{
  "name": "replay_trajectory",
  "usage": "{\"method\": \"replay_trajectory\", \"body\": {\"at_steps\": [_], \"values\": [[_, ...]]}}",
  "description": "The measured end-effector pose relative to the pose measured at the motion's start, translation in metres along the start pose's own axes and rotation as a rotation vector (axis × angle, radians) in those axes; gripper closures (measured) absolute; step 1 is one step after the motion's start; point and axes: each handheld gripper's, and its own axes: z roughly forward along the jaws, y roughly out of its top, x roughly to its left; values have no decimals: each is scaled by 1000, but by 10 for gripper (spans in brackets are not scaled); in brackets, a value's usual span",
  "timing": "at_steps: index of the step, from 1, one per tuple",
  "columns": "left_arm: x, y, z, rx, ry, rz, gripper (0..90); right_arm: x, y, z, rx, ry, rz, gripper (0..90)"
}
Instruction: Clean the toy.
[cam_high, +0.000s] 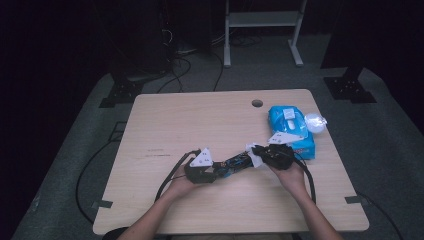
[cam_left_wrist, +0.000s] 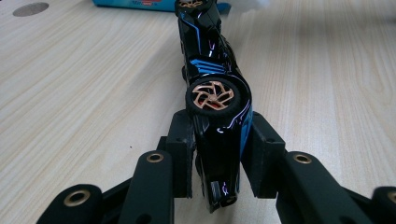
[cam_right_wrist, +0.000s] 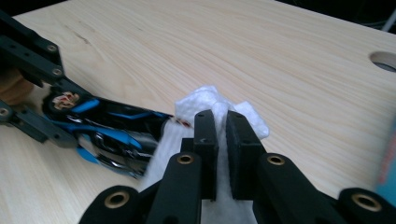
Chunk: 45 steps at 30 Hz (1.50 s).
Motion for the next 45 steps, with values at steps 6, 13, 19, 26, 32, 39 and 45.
{"method": "replay_trajectory", "body": {"at_steps": [6, 13, 19, 26, 32, 39, 45], "values": [[0, 0, 0, 5, 3, 10, 662, 26, 11, 19, -14, 133, -22, 829], [-1, 0, -1, 9, 6, 14, 664, 12, 6, 12, -27, 75, 0, 831], [2, 1, 0, 4, -5, 6, 667, 7, 2, 7, -36, 80, 46, 835], [2, 2, 0, 10, 2, 12, 666, 58, 18, 33, -21, 213, -56, 835], [7, 1, -4, 14, 12, 30, 672, 70, 25, 43, -4, 211, -122, 833], [13, -1, -6, 13, 19, 24, 672, 17, 17, 19, 12, 36, -93, 832], [18, -2, -7, 0, 5, -16, 666, 5, 9, 8, 13, 10, -68, 832]]}}
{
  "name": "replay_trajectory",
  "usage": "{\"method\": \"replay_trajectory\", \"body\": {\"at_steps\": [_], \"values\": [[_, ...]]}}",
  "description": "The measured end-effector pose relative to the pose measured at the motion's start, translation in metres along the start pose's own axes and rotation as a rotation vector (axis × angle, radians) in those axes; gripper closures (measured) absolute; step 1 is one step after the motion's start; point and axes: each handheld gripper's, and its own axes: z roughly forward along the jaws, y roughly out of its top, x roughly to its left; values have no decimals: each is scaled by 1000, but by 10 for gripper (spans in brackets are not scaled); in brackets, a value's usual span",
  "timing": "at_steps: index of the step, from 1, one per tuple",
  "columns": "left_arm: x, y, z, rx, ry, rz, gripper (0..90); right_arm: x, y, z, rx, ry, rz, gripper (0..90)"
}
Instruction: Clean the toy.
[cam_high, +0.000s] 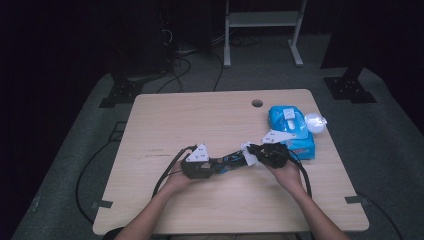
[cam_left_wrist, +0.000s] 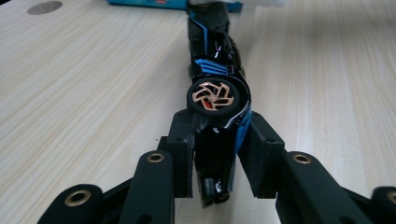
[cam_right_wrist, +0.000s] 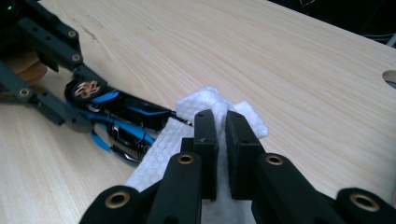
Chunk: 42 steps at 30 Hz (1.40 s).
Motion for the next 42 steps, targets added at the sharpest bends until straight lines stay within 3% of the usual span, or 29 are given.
{"method": "replay_trajectory", "body": {"at_steps": [6, 11, 14, 16, 17, 18, 20, 21, 24, 25, 26, 29, 31, 32, 36, 37, 42], "values": [[3, 0, -1, -7, 10, -4, 670, 7, 4, 6, -2, 23, -8, 833], [4, -1, -3, -5, 22, 2, 674, 34, 17, 30, -10, 102, -64, 831], [5, -2, -4, -5, 23, -4, 679, 34, 17, 31, -11, 95, -66, 832], [6, -1, -4, -3, 23, -3, 679, 18, 12, 21, -8, 55, -27, 832], [6, -1, -4, -3, 23, -3, 679, 18, 12, 21, -8, 55, -27, 832], [5, -1, -4, -2, 26, 5, 679, 3, 7, 11, -8, 22, 7, 832], [5, -1, -4, 3, 28, 9, 682, -4, 5, 7, -4, 1, 17, 831], [5, -1, -4, 0, 29, 8, 682, -14, 1, 1, 11, -41, 20, 832], [6, -1, -4, 1, 30, 8, 681, -17, 0, -1, 15, -42, 28, 832], [7, -1, -4, 2, 32, 3, 680, -16, 2, 0, -9, -4, 54, 832], [7, -1, -4, 2, 32, 3, 679, -16, 2, 0, -9, -4, 54, 832], [9, -1, -6, -13, 27, -22, 649, -6, 6, 9, -24, 65, 64, 831], [9, 0, -7, -22, 21, -26, 621, -5, 5, 11, -21, 66, 55, 831], [10, 2, -9, -23, 4, -45, 537, -5, 3, 12, -27, 71, 57, 831], [11, 5, -12, -47, -5, -77, 454, -4, 2, 11, -29, 69, 45, 831], [13, 6, -14, -64, -23, -121, 442, -2, 1, 10, -30, 58, 18, 831], [13, 7, -16, -90, -40, -162, 437, 1, -5, 7, -58, 61, -11, 829]]}}
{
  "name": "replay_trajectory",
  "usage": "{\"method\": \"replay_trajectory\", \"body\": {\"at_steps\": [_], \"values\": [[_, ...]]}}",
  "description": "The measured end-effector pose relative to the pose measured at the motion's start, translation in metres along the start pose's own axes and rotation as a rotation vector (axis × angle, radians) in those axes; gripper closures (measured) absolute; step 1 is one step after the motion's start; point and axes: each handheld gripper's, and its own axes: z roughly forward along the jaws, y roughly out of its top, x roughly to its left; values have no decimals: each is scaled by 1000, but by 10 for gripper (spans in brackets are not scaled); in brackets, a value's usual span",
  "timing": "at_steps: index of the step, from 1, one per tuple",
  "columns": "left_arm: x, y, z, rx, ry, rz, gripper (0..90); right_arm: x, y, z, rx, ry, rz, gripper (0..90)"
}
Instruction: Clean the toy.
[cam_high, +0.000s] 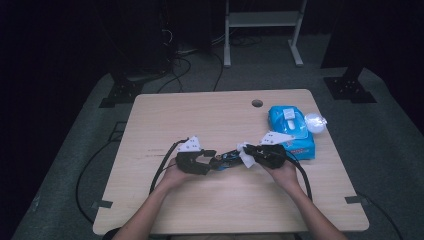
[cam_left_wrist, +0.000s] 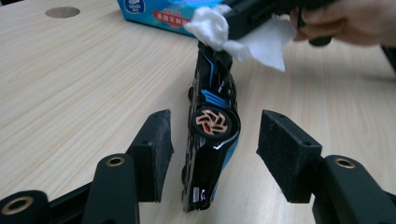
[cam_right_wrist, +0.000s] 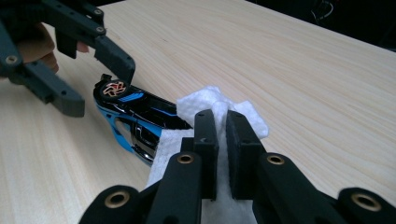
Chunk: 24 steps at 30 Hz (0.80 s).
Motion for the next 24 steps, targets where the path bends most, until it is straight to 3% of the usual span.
{"method": "replay_trajectory", "body": {"at_steps": [4, 6, 16, 18, 19, 21, 22, 23, 24], "values": [[0, 0, 3, 9, 10, -20, 430, 3, -3, -4, -2, 8, -19, 829], [0, -2, 6, 40, 5, -24, 415, 5, -4, -7, 1, 13, -31, 829], [-4, -3, 11, 82, 4, 7, 345, 13, -9, -16, 11, 19, -44, 828], [-6, -4, 13, 98, 20, 19, 332, 16, -10, -18, 21, 20, -55, 827], [-6, -5, 16, 133, 37, 40, 314, 19, -13, -20, 45, 25, -67, 826], [-7, -6, 18, 145, 50, 48, 304, 21, -18, -18, 89, 32, -86, 824], [-9, -6, 20, 162, 91, 83, 304, 21, -18, -18, 89, 32, -86, 824], [-10, -6, 22, 185, 106, 111, 275, 23, -26, -14, 128, 32, -95, 824], [-10, -6, 22, 185, 106, 111, 274, 23, -27, -13, 127, 35, -92, 824]]}}
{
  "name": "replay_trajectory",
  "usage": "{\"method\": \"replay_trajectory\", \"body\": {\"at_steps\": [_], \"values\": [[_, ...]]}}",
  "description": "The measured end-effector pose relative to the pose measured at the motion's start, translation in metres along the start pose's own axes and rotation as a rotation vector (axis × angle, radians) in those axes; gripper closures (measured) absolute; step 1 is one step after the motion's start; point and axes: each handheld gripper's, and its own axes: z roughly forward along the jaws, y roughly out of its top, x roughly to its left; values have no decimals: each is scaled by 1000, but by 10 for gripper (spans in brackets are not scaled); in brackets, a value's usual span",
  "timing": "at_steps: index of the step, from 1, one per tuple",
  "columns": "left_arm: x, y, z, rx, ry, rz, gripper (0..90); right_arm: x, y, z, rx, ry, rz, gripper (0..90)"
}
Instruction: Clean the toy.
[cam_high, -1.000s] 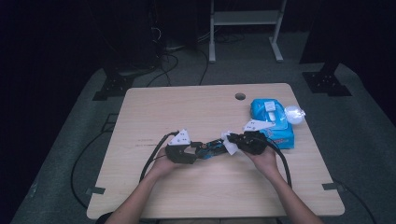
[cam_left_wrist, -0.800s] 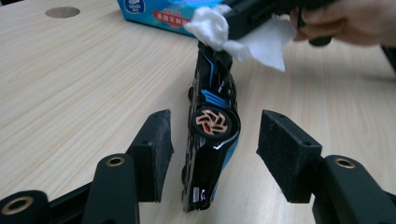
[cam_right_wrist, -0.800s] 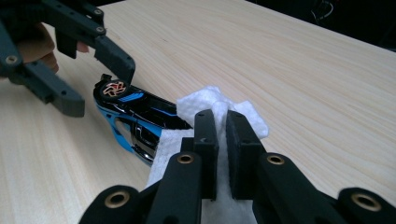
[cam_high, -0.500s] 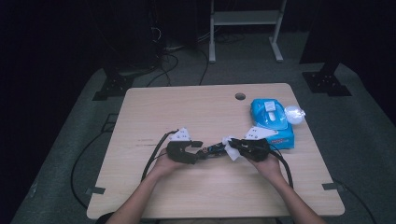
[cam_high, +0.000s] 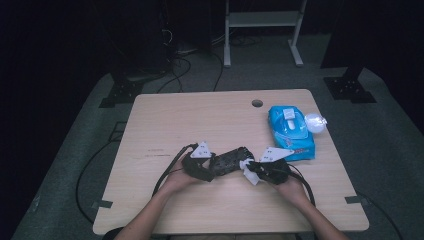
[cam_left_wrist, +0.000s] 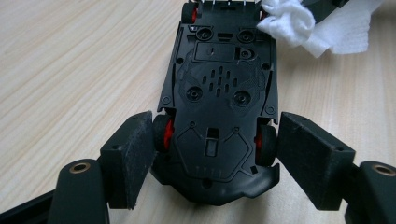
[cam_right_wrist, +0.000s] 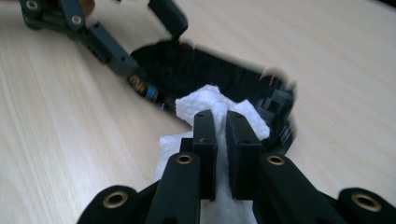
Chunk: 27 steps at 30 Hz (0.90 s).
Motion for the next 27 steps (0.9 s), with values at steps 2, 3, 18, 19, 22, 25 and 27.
{"method": "replay_trajectory", "body": {"at_steps": [2, 3, 18, 19, 22, 25, 27], "values": [[0, 0, 1, -3, 12, 13, 265, -3, 4, -1, -30, 6, 17, 824], [0, 0, 1, -3, 19, 12, 253, -5, 8, -2, -51, 13, 36, 824], [3, -4, 6, 13, 21, -12, 119, -25, 13, 22, -14, 26, 147, 821], [3, -3, 7, 14, 20, -12, 136, -25, 12, 21, -15, 28, 142, 820], [1, -2, 12, 28, 17, -5, 151, -26, 12, 22, -14, 25, 140, 820], [2, -1, 12, 28, 24, 5, 198, -26, 12, 22, -9, 23, 136, 821], [4, -3, 12, 12, 13, -11, 203, -27, 11, 22, -10, 25, 139, 820]]}}
